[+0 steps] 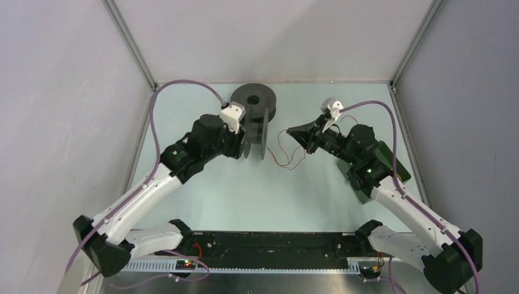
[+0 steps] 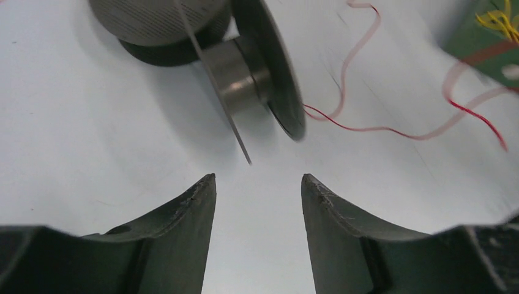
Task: Wrap the cables
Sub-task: Move the cable reel to the center of the board.
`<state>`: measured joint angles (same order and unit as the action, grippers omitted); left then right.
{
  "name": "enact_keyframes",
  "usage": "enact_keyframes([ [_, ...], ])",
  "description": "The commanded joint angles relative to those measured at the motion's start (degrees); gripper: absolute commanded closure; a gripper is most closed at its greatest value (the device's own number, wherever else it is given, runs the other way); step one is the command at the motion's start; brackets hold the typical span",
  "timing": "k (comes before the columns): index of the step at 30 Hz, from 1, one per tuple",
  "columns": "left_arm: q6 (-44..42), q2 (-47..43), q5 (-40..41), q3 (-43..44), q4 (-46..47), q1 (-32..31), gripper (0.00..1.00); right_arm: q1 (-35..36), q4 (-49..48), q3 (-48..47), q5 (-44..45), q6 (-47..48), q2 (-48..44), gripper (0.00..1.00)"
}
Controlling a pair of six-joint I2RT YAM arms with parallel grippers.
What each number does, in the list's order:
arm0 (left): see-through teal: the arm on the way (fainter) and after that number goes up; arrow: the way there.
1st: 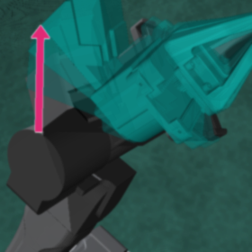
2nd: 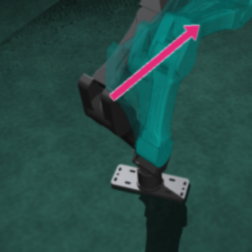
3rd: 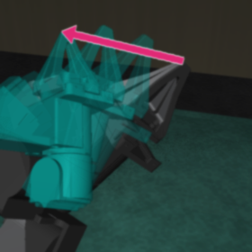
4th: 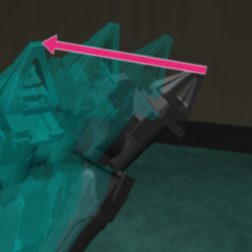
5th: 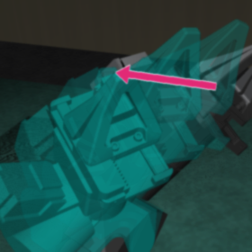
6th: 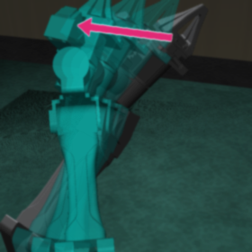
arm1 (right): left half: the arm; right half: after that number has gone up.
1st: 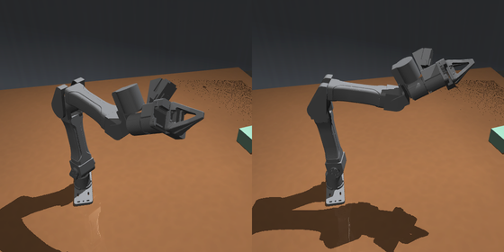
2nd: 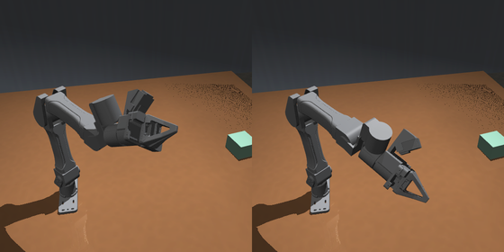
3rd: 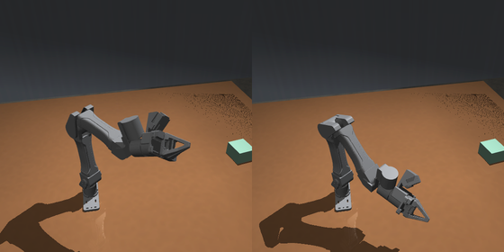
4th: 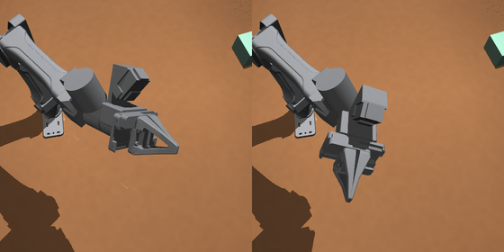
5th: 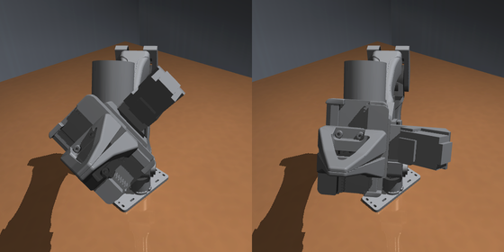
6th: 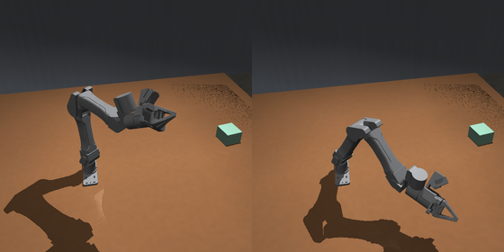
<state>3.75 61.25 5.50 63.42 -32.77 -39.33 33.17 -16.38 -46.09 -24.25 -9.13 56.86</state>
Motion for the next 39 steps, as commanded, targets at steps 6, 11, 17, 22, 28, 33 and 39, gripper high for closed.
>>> enact_keyframes([
  [6, 6.4, 13.2, 9.9, 3.3, 14.8, 3.0, 0.43, -3.6, 6.2, 1.1, 5.3, -3.0, -7.2, 1.00],
  [11, 8.2, 17.8, 9.3, 3.6, 16.1, 4.9, 0.46, -4.5, 7.8, 1.3, 4.3, -2.5, -9.1, 1.00],
  [17, 5.4, 20.0, 7.3, 3.2, 16.3, 5.7, 0.73, -5.7, 8.7, 1.5, 3.9, -0.9, -10.0, 1.00],
  [22, 1.6, 15.6, 2.4, 0.4, 15.4, 5.7, 0.93, -7.8, 8.5, 1.9, 2.8, -0.2, -10.4, 1.00],
  [28, -3.3, 6.9, -6.6, -4.6, 12.1, 5.7, 1.00, -9.6, 1.1, 2.7, 1.5, 3.5, -8.5, 1.00],
  [33, -8.2, 0.8, -14.6, -7.7, 10.1, 5.7, 1.00, -12.8, -6.2, 1.8, 1.1, 9.5, -6.8, 1.00],
  [39, -10.0, -3.1, -21.5, -10.7, 9.1, 5.7, 1.00, -18.2, -7.3, -6.3, 0.9, 19.0, 0.2, 1.00],
])
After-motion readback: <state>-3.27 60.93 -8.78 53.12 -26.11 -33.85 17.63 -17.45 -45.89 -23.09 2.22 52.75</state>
